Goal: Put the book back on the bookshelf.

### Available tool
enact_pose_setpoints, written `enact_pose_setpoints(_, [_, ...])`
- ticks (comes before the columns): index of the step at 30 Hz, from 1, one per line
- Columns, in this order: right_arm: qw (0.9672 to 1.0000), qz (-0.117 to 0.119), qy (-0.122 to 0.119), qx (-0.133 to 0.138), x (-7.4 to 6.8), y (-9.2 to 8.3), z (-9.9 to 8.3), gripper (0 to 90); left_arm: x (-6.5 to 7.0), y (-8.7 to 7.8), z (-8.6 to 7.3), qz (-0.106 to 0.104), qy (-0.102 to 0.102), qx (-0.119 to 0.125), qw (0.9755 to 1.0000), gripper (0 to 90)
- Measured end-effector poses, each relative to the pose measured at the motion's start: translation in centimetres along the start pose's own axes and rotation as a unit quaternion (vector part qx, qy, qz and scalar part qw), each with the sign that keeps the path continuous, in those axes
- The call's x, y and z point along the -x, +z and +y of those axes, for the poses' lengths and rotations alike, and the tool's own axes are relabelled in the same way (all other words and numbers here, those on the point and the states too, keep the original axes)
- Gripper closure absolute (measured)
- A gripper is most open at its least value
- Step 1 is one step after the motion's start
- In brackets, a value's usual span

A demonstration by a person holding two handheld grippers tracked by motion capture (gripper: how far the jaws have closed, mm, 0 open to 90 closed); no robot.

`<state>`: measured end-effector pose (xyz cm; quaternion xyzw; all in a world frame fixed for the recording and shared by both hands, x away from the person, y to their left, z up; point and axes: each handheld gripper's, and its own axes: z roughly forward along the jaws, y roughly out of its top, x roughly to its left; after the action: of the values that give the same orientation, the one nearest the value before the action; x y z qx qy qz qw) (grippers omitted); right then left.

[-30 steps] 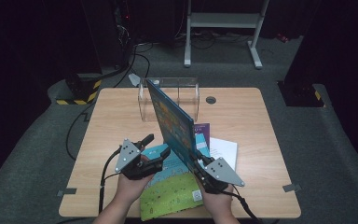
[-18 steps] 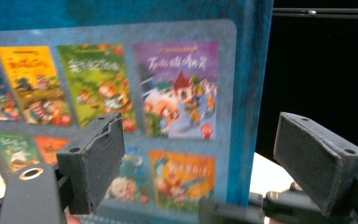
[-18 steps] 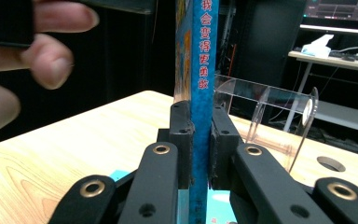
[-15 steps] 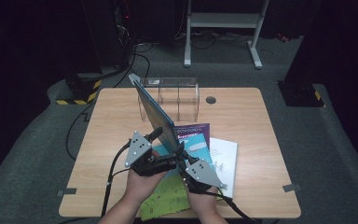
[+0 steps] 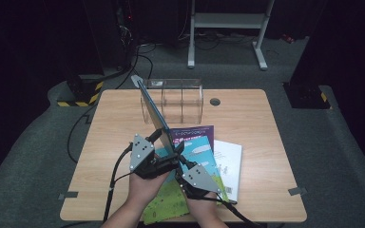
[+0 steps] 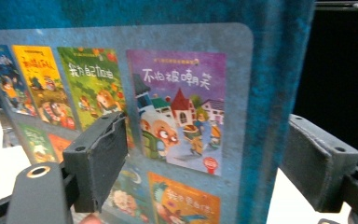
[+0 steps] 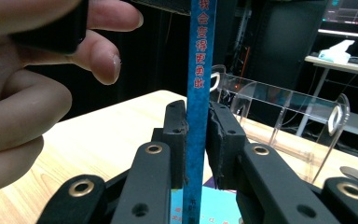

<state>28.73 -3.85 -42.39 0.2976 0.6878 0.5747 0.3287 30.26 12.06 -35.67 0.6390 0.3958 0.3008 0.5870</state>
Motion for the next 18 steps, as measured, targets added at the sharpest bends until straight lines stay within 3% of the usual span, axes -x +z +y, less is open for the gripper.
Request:
enact_pose_setpoints(11, [0.9995, 0.028, -0.014, -0.008, -1.2, 0.4, 0.0, 69.2, -0.7, -0.4, -0.3, 0.01, 0.004, -0.001, 0.9999, 25.1])
enact_pose_setpoints(18, [0.998, 0.06, -0.003, -0.016, -1.5, 0.6, 0.0, 63.7, -1.4, -0.8, -0.5, 0.016, 0.008, 0.002, 0.9998, 32.0])
